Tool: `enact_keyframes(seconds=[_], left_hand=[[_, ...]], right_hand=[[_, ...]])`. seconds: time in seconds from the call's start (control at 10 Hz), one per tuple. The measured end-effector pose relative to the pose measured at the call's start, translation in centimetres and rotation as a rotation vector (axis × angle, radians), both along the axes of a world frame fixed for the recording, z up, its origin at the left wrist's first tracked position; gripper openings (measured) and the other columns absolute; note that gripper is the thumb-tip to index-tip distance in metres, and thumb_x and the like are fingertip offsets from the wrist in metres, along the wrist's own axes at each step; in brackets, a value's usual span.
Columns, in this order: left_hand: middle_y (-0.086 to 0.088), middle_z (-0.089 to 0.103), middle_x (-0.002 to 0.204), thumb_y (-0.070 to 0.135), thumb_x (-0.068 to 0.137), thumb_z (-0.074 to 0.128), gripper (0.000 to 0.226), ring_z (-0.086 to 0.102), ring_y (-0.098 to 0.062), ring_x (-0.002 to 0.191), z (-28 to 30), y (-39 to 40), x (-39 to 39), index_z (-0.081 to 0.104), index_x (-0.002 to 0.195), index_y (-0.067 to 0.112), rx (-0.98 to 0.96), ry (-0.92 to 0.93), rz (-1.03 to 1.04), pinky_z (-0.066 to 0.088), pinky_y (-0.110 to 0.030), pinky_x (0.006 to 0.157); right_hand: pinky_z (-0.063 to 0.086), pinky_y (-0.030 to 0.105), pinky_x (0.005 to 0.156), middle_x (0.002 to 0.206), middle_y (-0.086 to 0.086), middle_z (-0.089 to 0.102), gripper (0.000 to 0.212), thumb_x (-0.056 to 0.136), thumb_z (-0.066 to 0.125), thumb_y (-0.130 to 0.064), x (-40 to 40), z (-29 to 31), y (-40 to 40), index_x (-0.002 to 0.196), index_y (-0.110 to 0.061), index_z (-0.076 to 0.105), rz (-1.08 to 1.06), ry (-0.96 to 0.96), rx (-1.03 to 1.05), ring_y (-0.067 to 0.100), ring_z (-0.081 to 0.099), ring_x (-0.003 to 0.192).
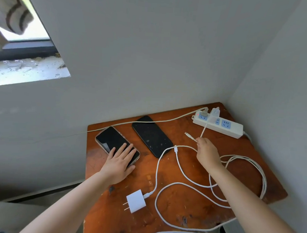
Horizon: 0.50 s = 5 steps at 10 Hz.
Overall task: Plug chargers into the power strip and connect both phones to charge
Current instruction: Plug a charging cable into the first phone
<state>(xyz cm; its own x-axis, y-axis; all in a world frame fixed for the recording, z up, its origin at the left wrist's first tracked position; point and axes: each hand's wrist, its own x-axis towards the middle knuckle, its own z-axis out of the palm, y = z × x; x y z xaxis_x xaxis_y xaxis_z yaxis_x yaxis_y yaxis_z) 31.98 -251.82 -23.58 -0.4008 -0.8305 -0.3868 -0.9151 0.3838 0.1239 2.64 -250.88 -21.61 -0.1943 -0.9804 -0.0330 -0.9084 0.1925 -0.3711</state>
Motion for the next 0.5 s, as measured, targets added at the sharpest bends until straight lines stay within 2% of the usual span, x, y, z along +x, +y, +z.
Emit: enact_keyframes(seconds=[0.1, 0.3, 0.5], left_hand=[[0.000, -0.012, 0.155, 0.047, 0.095, 0.024, 0.060, -0.017, -0.021, 0.141, -0.06, 0.11, -0.05, -0.005, 0.144, 0.026, -0.004, -0.006, 0.005, -0.015, -0.040, 0.111], [0.000, -0.013, 0.155, 0.047, 0.095, 0.024, 0.060, -0.018, -0.021, 0.140, 0.10, 0.21, -0.09, -0.006, 0.143, 0.026, -0.001, -0.022, 0.003, -0.016, -0.040, 0.110], [0.000, -0.012, 0.155, 0.047, 0.095, 0.023, 0.060, -0.018, -0.021, 0.140, 0.35, 0.27, -0.18, -0.007, 0.143, 0.026, 0.000, -0.033, 0.006, -0.016, -0.040, 0.111]], right_hand=[[0.050, 0.030, 0.085, 0.117, 0.016, 0.059, 0.033, 0.089, 0.051, 0.000, -0.21, 0.20, 0.21, 0.121, -0.004, 0.050, 0.021, 0.011, 0.015, 0.028, 0.058, 0.104], [0.041, 0.035, 0.090, 0.102, 0.011, 0.069, 0.028, 0.088, 0.056, -0.008, -0.78, 0.27, 0.56, 0.116, -0.008, 0.055, 0.095, 0.220, -0.033, 0.025, 0.063, 0.093], [0.046, 0.033, 0.082, 0.093, 0.014, 0.070, 0.026, 0.090, 0.054, -0.011, -0.90, 0.67, 0.02, 0.116, -0.005, 0.054, 0.106, 0.218, -0.043, 0.026, 0.065, 0.084]])
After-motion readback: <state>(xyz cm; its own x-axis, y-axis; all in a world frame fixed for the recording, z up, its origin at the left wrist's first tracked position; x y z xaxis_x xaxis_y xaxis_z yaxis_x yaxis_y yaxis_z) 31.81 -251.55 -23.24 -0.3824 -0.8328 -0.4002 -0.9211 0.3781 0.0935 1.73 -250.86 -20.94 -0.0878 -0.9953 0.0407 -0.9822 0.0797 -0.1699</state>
